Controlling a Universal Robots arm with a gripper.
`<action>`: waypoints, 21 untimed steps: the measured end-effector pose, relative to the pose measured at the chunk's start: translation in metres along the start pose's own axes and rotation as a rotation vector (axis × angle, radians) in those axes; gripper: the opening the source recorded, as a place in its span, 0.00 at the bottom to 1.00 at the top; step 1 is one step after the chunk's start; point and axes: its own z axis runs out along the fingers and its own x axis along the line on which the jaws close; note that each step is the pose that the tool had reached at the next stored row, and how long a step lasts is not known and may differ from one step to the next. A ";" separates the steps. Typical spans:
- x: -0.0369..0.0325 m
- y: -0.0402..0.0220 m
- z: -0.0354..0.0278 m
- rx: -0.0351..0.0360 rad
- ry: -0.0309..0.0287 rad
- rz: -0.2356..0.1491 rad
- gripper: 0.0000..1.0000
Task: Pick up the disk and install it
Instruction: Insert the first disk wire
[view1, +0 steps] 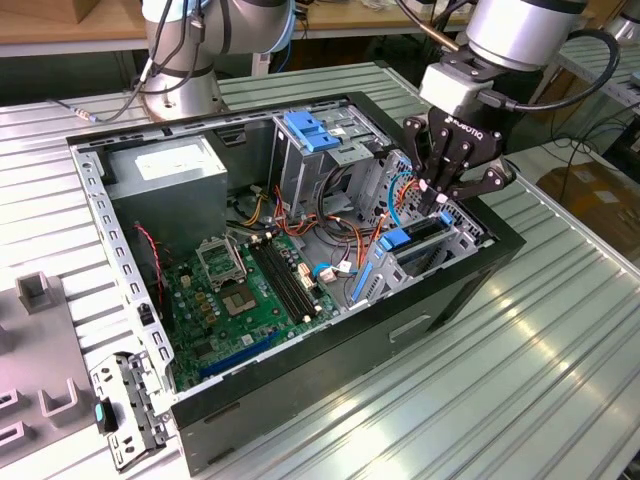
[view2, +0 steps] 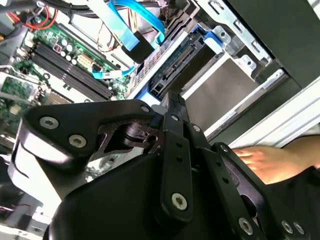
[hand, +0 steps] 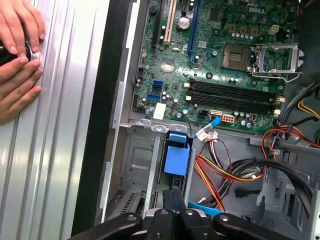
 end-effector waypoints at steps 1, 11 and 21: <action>0.0000 0.0000 0.0002 0.0022 0.0011 -0.034 0.11; 0.0001 -0.0014 0.0005 0.0110 0.0059 -0.166 0.11; 0.0016 -0.0204 0.0000 0.0132 0.0069 -0.201 0.11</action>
